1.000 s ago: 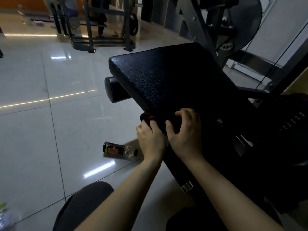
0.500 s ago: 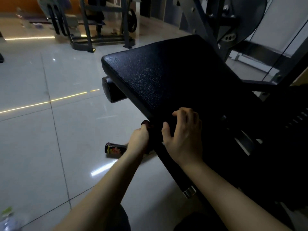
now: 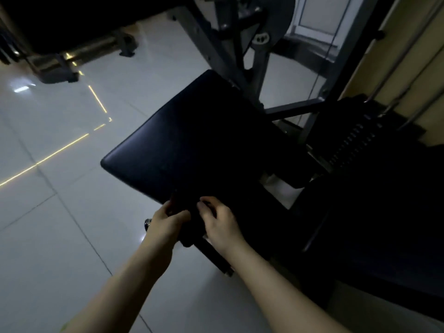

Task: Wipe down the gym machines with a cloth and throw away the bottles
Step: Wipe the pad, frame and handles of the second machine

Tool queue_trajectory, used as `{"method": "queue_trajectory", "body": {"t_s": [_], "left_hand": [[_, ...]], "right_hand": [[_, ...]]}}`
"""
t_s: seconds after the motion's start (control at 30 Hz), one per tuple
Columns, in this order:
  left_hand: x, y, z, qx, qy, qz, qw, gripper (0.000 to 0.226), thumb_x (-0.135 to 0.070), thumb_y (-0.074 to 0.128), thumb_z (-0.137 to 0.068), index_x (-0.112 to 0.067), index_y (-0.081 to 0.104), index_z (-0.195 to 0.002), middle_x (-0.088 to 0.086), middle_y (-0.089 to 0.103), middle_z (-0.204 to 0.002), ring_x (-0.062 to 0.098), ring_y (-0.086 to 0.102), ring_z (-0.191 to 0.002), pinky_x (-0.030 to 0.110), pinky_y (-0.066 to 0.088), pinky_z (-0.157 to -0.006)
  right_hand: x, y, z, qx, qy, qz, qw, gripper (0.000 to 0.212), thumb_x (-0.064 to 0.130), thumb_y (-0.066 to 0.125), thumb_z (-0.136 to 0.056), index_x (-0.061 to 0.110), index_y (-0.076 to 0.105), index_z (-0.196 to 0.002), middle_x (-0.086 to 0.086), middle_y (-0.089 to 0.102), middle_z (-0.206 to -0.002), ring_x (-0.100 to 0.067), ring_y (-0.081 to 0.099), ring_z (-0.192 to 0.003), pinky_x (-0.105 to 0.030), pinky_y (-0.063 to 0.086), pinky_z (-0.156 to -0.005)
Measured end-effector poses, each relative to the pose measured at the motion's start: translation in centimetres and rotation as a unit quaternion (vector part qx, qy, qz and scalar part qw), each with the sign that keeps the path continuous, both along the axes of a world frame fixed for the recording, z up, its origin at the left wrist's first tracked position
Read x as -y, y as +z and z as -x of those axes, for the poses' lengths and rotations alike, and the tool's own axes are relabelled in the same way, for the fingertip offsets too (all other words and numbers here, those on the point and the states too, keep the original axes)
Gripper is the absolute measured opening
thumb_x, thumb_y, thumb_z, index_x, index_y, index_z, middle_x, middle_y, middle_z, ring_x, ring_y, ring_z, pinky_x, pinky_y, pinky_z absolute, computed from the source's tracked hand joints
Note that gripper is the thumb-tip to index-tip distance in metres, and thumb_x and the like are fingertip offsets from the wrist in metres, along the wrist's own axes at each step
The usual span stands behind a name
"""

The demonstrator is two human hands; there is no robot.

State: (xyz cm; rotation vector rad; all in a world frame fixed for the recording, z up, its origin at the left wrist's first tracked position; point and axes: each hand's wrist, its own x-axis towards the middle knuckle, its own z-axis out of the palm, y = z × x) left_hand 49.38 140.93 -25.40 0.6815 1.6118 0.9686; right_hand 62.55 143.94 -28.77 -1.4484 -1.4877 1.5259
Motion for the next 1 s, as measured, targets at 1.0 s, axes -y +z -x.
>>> {"method": "queue_trajectory", "body": {"t_s": [1.0], "left_hand": [[-30.0, 3.9, -16.9, -0.074, -0.102, 0.084, 0.989, 0.035, 0.001, 0.061, -0.086, -0.012, 0.064, -0.119, 0.01, 0.071, -0.098, 0.021, 0.07, -0.081, 0.025, 0.055, -0.06]], "right_hand": [[-26.4, 6.1, -18.0, -0.019, -0.166, 0.323, 0.931, 0.043, 0.024, 0.075, -0.079, 0.007, 0.065, -0.117, -0.012, 0.069, -0.094, -0.026, 0.066, -0.073, -0.027, 0.048, -0.054]]}}
